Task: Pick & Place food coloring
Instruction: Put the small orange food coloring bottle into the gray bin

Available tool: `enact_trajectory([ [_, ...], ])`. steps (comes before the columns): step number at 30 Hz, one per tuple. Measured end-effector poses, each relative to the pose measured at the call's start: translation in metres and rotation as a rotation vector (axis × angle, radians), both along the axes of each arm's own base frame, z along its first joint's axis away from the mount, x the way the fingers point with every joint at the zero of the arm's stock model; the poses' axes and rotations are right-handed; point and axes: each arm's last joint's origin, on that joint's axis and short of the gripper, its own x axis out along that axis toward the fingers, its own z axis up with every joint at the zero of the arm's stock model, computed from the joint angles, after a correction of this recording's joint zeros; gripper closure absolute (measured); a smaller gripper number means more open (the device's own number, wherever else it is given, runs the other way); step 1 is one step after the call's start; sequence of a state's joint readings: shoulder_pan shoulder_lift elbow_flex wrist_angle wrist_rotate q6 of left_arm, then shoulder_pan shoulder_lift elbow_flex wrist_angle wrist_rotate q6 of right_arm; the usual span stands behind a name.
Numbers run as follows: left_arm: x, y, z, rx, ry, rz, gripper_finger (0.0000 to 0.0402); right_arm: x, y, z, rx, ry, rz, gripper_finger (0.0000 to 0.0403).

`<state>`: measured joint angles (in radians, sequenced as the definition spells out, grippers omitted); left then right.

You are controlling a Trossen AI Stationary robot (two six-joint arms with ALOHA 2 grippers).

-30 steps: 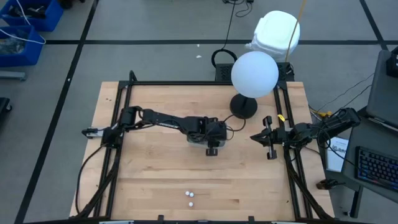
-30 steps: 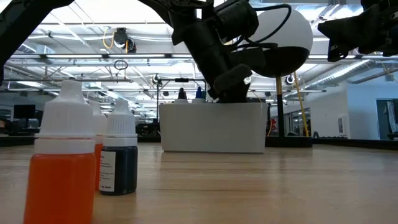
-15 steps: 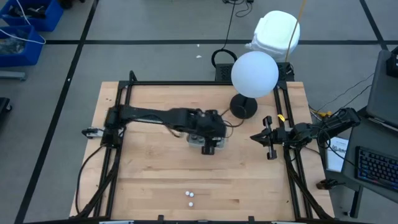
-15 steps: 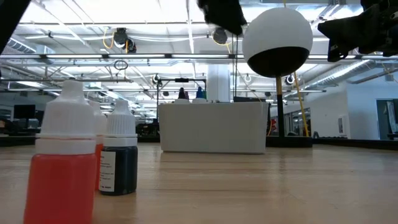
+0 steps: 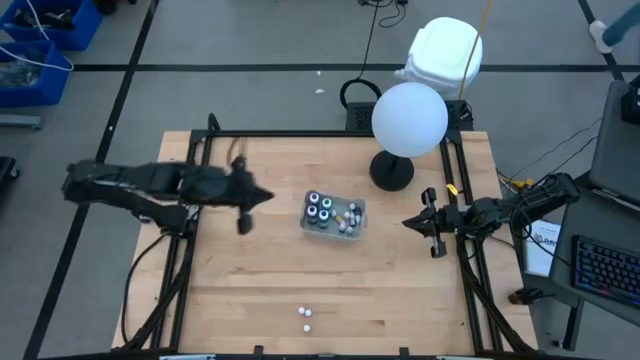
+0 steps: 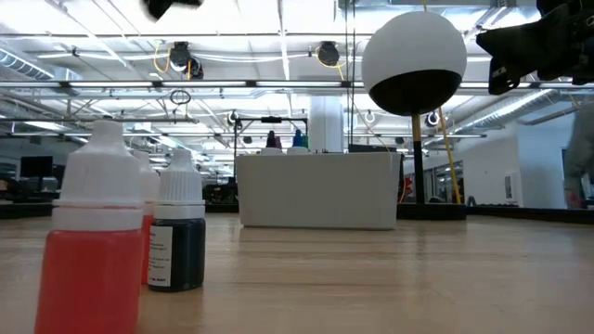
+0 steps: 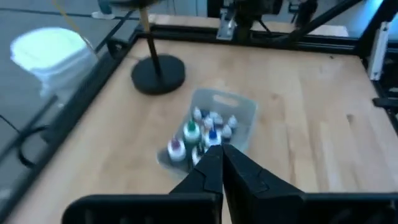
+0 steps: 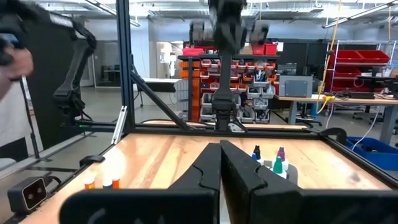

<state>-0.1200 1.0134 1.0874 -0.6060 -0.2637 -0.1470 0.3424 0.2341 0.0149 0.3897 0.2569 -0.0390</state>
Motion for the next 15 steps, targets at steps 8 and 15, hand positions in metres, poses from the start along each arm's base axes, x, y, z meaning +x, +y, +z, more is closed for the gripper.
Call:
enact_trajectory([
  [8, -0.065, -0.004, -0.116, -0.179, -0.216, -0.087, 0.0396, 0.0, 0.0, 0.0, -0.002, 0.001, -0.001, 0.0403],
  [15, -0.088, -0.005, -0.159, -0.123, -0.25, -0.142, 0.0397, 0.0, 0.0, 0.0, 0.008, 0.002, -0.001, 0.0403],
])
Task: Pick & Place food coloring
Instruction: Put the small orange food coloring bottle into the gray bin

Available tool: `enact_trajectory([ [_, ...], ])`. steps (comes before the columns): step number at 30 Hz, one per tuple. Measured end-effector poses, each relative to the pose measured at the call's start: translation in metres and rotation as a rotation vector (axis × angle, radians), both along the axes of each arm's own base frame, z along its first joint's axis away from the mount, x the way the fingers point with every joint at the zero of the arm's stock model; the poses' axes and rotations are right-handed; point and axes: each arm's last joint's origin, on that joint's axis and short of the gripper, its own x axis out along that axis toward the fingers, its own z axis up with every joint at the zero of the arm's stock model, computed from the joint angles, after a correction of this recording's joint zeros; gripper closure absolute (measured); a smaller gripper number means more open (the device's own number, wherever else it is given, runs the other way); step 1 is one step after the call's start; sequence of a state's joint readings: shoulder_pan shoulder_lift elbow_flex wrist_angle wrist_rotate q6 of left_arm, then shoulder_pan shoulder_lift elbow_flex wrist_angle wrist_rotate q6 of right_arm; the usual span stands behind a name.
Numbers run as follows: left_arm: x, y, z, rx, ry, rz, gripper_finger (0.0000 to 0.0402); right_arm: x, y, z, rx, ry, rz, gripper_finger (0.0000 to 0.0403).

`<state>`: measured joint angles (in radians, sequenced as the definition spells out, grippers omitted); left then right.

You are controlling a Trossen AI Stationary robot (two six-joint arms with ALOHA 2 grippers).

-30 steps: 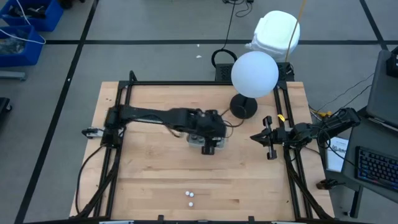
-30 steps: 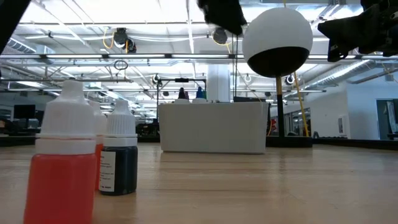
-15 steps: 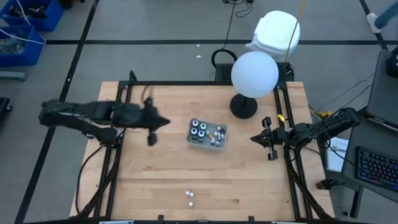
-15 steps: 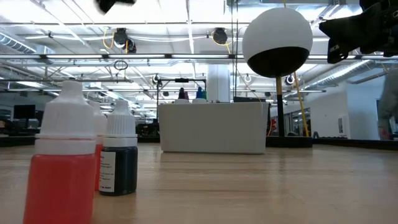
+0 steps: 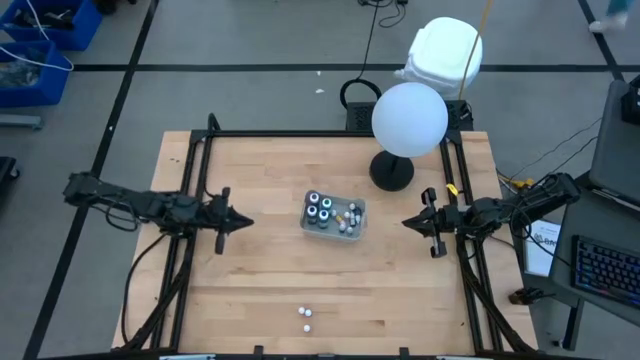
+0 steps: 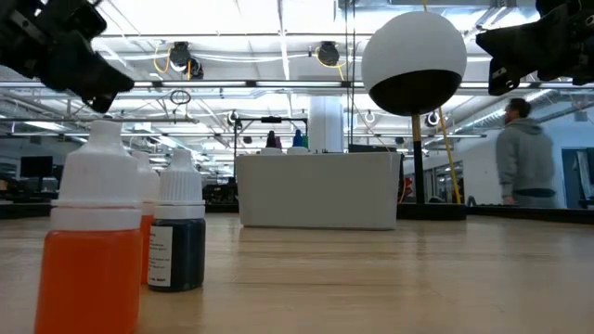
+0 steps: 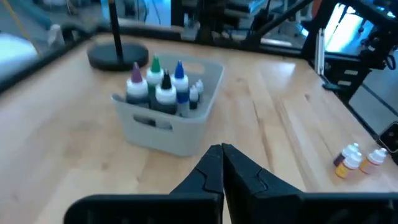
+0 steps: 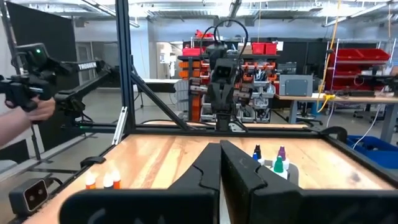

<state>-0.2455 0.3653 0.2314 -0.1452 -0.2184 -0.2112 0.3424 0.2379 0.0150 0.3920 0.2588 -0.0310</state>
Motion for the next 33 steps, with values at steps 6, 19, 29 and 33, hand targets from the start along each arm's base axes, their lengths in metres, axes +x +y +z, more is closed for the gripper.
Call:
enact_trajectory([
  [6, -0.021, 0.006, 0.019, 0.102, -0.152, -0.018, 0.0397, 0.001, 0.0, -0.001, 0.023, 0.013, 0.0, 0.0403],
  [19, -0.024, 0.004, -0.014, 0.043, -0.208, -0.084, 0.0394, 0.01, 0.004, -0.005, 0.008, 0.047, 0.003, 0.0403],
  [29, -0.021, 0.003, -0.026, 0.036, -0.193, -0.082, 0.0392, 0.035, 0.02, -0.012, -0.053, 0.19, 0.047, 0.0403],
  [33, -0.02, 0.004, -0.027, 0.013, -0.181, -0.064, 0.0392, 0.07, 0.048, 0.009, -0.109, 0.241, 0.089, 0.0403],
])
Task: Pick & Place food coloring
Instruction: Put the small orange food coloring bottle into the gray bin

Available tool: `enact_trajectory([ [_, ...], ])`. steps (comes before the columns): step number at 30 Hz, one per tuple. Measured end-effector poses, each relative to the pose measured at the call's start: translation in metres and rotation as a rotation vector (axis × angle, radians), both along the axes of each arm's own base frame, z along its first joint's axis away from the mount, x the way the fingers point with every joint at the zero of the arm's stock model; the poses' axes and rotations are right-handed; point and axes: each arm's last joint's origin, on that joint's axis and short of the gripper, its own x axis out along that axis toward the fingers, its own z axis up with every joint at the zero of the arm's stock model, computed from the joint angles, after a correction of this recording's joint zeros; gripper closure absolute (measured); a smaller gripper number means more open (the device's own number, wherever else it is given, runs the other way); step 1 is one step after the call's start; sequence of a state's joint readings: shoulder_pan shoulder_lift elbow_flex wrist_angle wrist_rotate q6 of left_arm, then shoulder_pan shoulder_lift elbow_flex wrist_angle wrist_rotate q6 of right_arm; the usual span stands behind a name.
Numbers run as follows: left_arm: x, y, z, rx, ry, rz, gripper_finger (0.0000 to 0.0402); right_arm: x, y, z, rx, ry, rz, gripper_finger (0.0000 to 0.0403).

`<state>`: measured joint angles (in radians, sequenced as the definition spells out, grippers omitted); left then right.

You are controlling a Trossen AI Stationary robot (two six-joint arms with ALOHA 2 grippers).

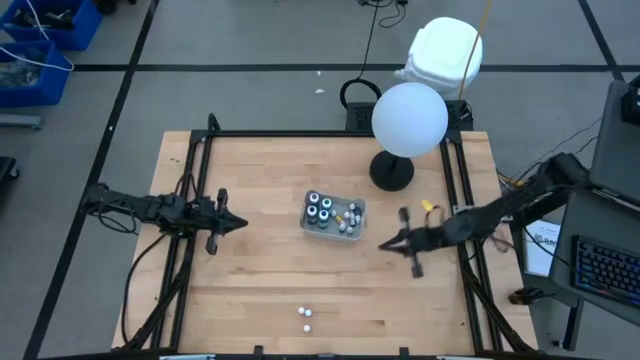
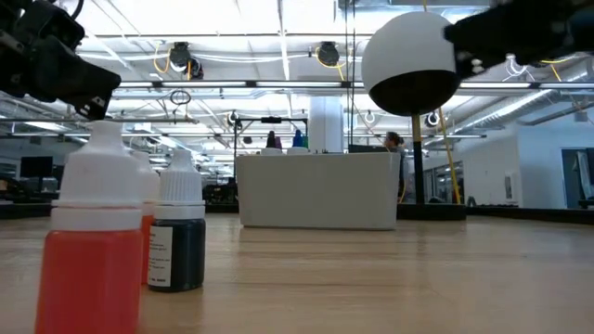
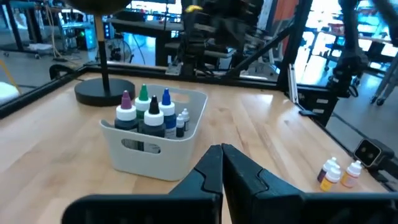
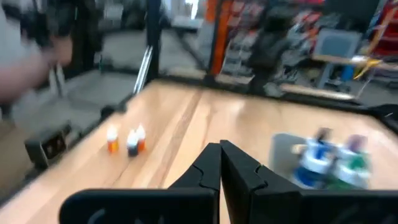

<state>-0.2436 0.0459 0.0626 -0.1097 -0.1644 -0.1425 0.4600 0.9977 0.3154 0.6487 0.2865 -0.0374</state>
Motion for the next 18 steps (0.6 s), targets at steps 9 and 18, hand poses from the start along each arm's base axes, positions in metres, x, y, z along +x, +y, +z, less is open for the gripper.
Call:
enact_trajectory([
  [9, 0.003, -0.004, -0.004, -0.051, 0.061, -0.047, 0.0392, 0.113, 0.095, 0.021, -0.205, 0.119, 0.129, 0.0402],
  [18, 0.005, -0.006, -0.008, -0.038, 0.104, -0.058, 0.0392, 0.197, 0.156, 0.008, -0.215, 0.322, 0.13, 0.0337],
])
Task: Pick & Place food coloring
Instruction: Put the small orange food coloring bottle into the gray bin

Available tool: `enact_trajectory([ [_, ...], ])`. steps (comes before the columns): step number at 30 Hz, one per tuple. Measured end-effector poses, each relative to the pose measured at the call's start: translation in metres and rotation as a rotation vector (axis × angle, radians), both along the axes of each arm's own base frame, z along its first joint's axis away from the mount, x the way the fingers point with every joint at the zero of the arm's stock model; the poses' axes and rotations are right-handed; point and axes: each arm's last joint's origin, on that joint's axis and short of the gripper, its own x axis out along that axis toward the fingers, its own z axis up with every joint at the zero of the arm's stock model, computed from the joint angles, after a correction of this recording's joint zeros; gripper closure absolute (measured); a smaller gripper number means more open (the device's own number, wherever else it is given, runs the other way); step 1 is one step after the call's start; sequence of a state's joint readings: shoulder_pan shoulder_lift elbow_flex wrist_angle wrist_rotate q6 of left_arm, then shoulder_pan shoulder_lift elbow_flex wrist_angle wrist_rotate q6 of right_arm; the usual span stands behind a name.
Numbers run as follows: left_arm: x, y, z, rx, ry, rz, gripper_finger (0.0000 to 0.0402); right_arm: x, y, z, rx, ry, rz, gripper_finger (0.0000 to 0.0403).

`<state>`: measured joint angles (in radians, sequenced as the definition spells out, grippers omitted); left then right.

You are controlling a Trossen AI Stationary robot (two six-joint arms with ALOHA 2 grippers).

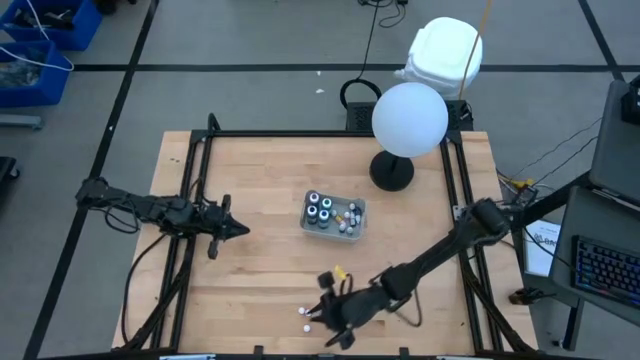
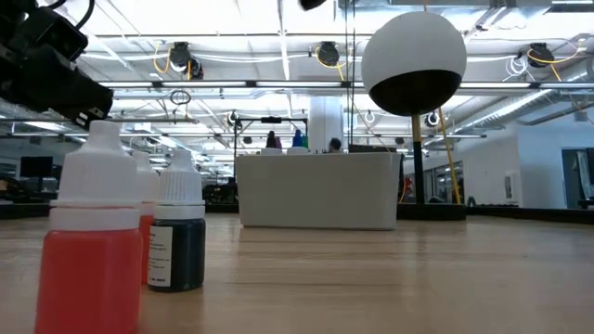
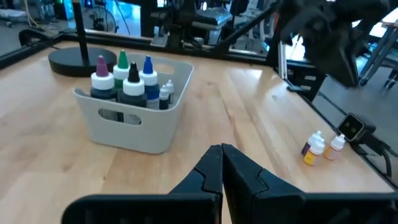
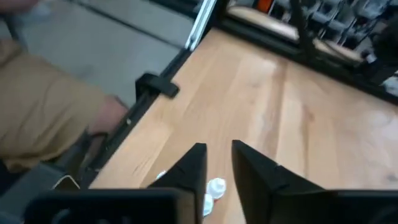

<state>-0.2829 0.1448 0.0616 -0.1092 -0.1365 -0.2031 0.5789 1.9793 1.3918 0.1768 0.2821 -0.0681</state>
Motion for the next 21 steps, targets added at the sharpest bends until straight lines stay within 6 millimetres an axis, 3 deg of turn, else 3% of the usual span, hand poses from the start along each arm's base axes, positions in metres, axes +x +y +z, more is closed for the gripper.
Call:
enact_trajectory([
  [6, 0.0, 0.0, 0.001, 0.014, -0.013, 0.002, 0.0392, 0.01, 0.018, -0.024, -0.002, -0.006, 0.091, 0.0267],
  [11, 0.001, 0.0, 0.002, 0.045, -0.032, 0.006, 0.0392, 0.016, 0.023, -0.027, 0.052, -0.088, 0.106, 0.0229],
  [21, 0.001, 0.0, 0.004, 0.081, -0.066, 0.007, 0.0391, 0.02, 0.022, -0.049, 0.065, -0.03, 0.077, 0.0233],
])
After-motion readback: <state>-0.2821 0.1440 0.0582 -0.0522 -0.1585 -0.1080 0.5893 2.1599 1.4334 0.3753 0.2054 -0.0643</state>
